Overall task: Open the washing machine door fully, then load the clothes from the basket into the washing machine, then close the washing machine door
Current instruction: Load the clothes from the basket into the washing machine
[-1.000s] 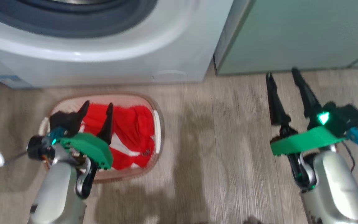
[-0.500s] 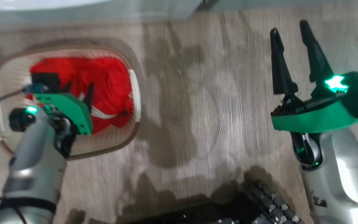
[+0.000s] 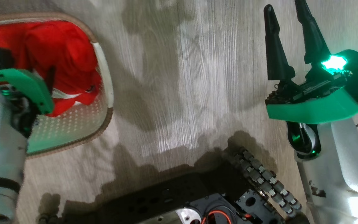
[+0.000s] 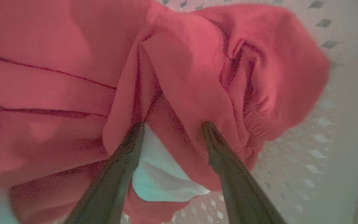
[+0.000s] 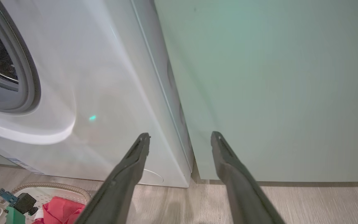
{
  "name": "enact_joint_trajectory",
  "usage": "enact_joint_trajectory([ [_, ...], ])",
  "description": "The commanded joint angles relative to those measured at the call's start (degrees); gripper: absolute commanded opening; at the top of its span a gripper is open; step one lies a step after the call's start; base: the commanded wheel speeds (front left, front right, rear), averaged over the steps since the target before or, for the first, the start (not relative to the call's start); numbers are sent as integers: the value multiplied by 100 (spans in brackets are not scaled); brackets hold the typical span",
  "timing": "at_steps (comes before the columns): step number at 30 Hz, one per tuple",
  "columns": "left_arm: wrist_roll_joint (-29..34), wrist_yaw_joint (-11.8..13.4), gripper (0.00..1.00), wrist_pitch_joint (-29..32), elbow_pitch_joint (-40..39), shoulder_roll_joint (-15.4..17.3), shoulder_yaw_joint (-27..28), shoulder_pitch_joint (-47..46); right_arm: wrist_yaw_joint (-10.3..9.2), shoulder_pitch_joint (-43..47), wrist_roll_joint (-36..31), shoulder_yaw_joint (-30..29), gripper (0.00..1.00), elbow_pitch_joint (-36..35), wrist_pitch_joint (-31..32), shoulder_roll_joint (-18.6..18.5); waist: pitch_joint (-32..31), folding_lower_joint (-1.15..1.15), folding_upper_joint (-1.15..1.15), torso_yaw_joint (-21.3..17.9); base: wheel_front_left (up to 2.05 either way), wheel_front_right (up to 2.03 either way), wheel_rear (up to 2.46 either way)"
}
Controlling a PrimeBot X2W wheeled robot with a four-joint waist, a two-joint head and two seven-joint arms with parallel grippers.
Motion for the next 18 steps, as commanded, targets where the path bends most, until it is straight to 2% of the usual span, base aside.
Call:
enact_joint_trajectory([
  [1,-84,-4,100,71,24,356,76,17,0,93,86,117,100,-201,-36,11,248,-1,0,-137,0,0,0],
  [9,-100,28,100,422,498,713,-30,-307,0,5,260,225,100,-226,-36,11,512,-1,0,-276,0,0,0],
  [16,-39,158,100,761,885,794,-132,-492,0,22,321,256,100,-191,-36,11,562,-1,0,-352,0,0,0],
  [17,-24,189,81,829,949,789,-158,-516,0,24,328,259,100,-184,-36,11,557,-1,0,-357,0,0,0],
  [18,-15,208,41,902,1009,775,-183,-536,0,28,350,261,100,-180,-36,11,551,-1,0,-358,0,0,0],
])
